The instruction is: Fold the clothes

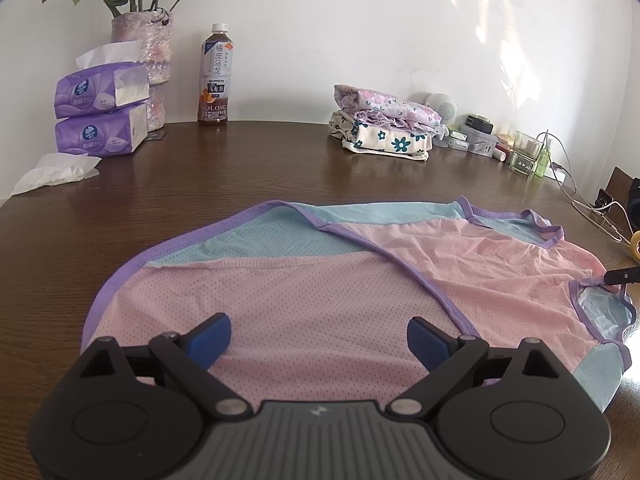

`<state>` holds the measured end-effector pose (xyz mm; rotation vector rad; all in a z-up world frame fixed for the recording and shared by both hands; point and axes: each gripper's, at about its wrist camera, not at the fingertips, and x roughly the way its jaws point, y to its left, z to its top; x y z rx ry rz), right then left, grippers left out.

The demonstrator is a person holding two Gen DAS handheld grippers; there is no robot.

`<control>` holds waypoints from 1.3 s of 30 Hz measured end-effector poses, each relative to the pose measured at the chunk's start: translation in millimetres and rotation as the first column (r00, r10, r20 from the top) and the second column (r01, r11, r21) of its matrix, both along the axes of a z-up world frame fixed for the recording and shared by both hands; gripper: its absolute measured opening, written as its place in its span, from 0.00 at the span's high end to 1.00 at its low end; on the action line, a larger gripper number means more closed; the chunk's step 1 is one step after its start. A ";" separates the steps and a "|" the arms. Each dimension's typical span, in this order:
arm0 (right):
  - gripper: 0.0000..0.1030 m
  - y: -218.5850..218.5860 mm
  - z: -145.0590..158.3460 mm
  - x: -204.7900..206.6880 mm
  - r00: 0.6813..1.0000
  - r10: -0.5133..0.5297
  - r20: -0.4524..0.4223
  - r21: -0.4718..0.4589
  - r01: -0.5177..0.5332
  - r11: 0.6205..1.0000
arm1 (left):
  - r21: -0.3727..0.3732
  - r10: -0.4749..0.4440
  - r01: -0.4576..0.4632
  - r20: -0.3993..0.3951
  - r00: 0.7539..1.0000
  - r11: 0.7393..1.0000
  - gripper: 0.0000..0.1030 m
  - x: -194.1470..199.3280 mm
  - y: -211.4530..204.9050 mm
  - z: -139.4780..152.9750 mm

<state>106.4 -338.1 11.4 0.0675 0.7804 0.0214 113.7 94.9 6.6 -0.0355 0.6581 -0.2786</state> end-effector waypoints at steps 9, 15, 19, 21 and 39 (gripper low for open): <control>0.64 16.5 -1.3 5.5 1.000 -0.017 0.026 -0.027 0.018 0.999 | -0.003 0.001 -0.001 0.000 1.000 1.000 0.07 -0.2 0.4 0.0; 0.88 13.9 -9.6 1.4 1.000 0.003 0.001 0.051 -0.003 0.999 | -0.003 0.000 0.000 0.000 1.000 1.000 0.07 0.1 0.4 -0.1; 0.85 -4.1 -4.6 -2.7 0.998 -0.064 0.029 0.115 0.060 0.992 | -0.007 0.001 -0.001 0.000 1.000 1.000 0.07 -0.2 0.8 -0.1; 0.83 -6.6 0.4 -7.7 0.996 -0.066 0.060 0.123 0.058 0.991 | -0.008 0.001 -0.001 0.000 1.000 1.000 0.07 -0.2 1.0 0.2; 0.93 20.8 -9.2 1.8 0.999 0.038 0.012 0.031 -0.039 0.999 | -0.004 0.002 -0.002 0.000 1.000 1.000 0.06 -0.7 0.4 -0.7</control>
